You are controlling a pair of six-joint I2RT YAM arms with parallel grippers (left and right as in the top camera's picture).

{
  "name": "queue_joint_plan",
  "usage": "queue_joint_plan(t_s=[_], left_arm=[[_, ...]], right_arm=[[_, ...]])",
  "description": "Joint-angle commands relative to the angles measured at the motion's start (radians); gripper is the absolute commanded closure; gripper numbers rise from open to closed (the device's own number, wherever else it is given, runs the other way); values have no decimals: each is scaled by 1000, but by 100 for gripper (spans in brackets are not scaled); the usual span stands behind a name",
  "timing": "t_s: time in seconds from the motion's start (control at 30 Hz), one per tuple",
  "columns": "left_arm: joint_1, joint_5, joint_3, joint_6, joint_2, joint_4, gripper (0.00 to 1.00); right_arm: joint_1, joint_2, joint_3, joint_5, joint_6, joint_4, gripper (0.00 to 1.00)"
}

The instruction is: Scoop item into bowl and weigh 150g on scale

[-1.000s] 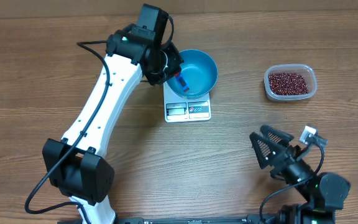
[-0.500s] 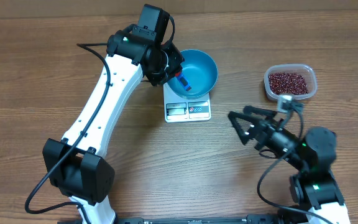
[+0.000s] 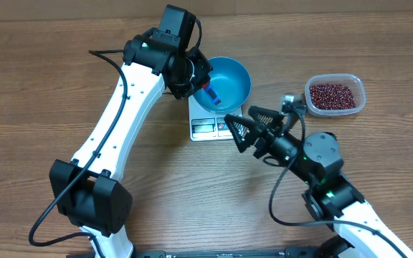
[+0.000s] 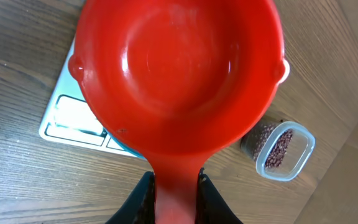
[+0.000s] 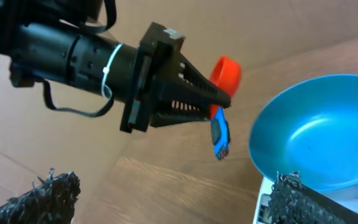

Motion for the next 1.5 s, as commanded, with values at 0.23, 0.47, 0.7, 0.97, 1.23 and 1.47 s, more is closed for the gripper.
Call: queue_joint_plan(t_s=[0.23, 0.47, 0.7, 0.97, 1.23, 1.47], left_arm=[[-1, 33, 25, -29, 1, 2, 91], [-1, 56, 25, -45, 1, -1, 91], [-1, 80, 25, -70, 1, 3, 91], [-1, 81, 25, -97, 1, 3, 91], [-1, 81, 25, -105, 1, -1, 92], [-1, 100, 25, -117, 1, 0, 93]], right_arm=[[10, 212, 28, 10, 79, 158, 0], [10, 277, 30, 10, 78, 237, 0], [12, 323, 67, 9, 79, 249, 0], [51, 407, 170, 34, 74, 248, 5], [55, 449, 192, 79, 74, 237, 16], [55, 449, 192, 125, 77, 245, 24]])
